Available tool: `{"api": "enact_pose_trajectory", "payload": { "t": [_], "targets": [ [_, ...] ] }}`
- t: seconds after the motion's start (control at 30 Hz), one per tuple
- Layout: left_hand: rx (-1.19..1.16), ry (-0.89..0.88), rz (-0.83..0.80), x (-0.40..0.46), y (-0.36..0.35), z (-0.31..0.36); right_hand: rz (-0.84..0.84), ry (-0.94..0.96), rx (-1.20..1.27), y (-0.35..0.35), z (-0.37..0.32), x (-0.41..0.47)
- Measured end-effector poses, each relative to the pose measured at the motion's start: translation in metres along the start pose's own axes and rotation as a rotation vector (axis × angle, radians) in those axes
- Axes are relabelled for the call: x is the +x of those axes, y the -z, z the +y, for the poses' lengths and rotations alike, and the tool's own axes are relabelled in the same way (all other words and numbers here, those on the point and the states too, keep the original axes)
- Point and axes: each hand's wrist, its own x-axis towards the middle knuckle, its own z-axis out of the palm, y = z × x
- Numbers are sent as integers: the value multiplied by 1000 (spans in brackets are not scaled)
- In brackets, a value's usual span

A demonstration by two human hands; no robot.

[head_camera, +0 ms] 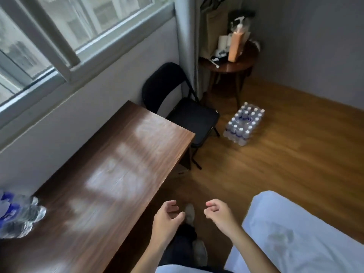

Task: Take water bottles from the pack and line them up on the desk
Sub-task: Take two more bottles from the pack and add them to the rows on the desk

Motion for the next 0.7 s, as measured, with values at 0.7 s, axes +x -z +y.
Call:
{"api": "enact_pose_trajectory", "payload": {
  "t": [0.7],
  "targets": [
    [216,-209,-441,248,-101,209,366,-230,289,151,-81,166]
  ]
}}
